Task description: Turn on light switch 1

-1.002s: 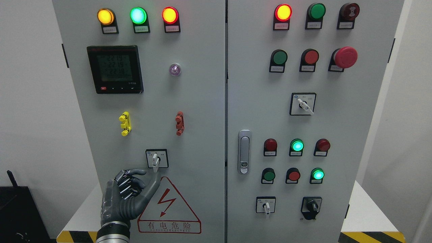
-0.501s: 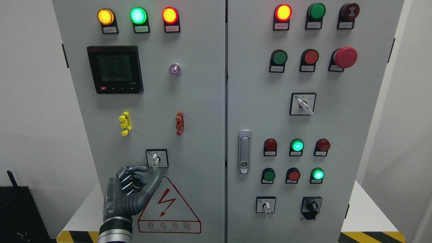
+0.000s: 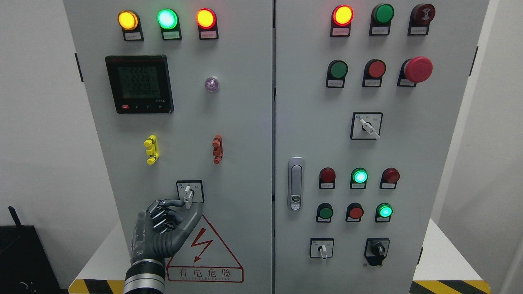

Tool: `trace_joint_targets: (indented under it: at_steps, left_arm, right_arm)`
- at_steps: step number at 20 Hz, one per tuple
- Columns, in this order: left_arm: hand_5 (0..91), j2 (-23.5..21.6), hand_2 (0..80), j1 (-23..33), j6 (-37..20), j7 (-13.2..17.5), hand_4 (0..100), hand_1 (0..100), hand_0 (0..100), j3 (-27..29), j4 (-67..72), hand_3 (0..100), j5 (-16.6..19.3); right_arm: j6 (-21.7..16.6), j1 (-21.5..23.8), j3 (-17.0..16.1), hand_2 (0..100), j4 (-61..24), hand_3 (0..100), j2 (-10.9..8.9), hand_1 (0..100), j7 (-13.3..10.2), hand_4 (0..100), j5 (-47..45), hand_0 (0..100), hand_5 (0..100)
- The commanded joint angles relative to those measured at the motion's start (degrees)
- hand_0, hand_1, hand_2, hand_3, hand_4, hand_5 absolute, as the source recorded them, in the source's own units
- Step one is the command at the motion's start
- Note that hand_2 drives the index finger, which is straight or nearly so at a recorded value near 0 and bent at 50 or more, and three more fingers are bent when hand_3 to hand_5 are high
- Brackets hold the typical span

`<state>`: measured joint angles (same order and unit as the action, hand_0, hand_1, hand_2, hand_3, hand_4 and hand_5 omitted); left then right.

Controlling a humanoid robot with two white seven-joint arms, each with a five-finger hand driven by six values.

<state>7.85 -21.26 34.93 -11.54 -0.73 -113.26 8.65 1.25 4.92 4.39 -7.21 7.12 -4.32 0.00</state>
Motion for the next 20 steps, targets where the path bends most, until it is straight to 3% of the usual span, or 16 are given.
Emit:
trace_joint_targets:
  at_steps: [1, 20]
  left_arm:
    - [78.5, 0.67, 52.9, -0.8, 0.67, 0.03, 88, 75, 0, -1.2, 0.41, 86, 0.31]
    - [80.9, 0.76, 55.2, -1.15, 1.55, -0.06, 91, 70, 2, -0.85, 0.23, 90, 1.37]
  right_arm:
    - [-0.02, 0.0, 0.0, 0, 0.0, 0, 0.0, 0, 0.02, 0, -1.41, 0, 0]
    - [-0.02, 0.0, 0.0, 0, 0.0, 0, 0.0, 0, 0.02, 0, -1.41, 0, 0]
